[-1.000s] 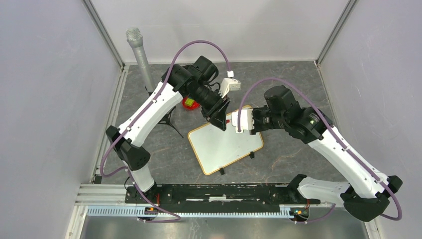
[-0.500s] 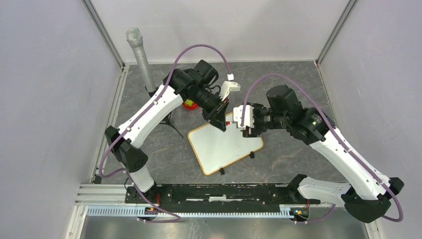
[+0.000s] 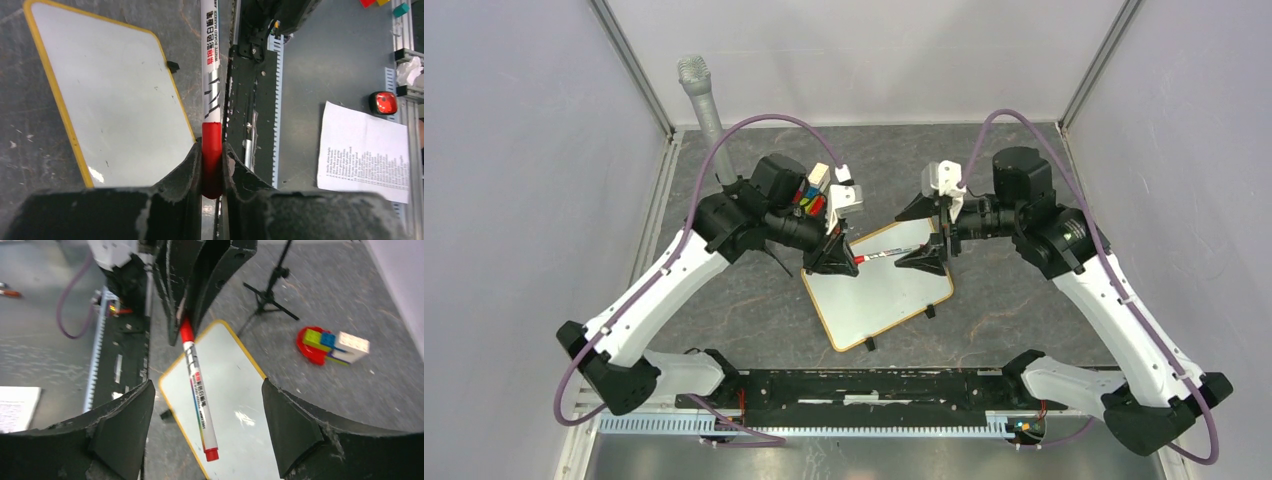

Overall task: Write a sentence on the whiteboard
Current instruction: Open the whiteboard marker at the center of the board.

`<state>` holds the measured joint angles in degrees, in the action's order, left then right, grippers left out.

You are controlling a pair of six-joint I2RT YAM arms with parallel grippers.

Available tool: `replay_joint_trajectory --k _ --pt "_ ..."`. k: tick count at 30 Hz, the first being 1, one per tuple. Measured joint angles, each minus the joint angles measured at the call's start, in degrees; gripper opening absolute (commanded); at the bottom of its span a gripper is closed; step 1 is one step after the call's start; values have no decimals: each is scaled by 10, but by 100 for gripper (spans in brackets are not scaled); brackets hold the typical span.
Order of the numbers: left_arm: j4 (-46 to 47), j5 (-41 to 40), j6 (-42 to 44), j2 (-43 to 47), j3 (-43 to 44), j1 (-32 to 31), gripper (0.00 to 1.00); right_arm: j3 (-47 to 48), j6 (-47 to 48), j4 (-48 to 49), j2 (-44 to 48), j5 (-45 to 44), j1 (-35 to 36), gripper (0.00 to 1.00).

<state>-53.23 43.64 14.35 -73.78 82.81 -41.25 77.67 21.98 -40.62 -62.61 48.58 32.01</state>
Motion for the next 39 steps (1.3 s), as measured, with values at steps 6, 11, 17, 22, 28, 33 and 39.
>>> replay_joint_trajectory --k 6,11,17,22,28,33,39 --pt "33 -3 13 32 -22 0 2 -17 -87 73 -16 122 -16 79" --pt "50 -18 17 40 -31 0 2 -47 -127 102 -37 177 -16 56" --pt "66 -22 17 44 -32 0 2 -84 -204 180 -38 189 -17 43" --pt "74 -21 16 49 -34 0 2 -91 -243 214 -38 177 -19 31" --pt "87 -21 5 55 -37 0 2 -91 -264 234 -38 164 -19 29" --pt "97 -21 -11 55 -39 0 2 -91 -273 238 -38 160 -19 32" --pt "103 -20 -30 55 -39 0 3 -91 -278 243 -39 160 -19 29"
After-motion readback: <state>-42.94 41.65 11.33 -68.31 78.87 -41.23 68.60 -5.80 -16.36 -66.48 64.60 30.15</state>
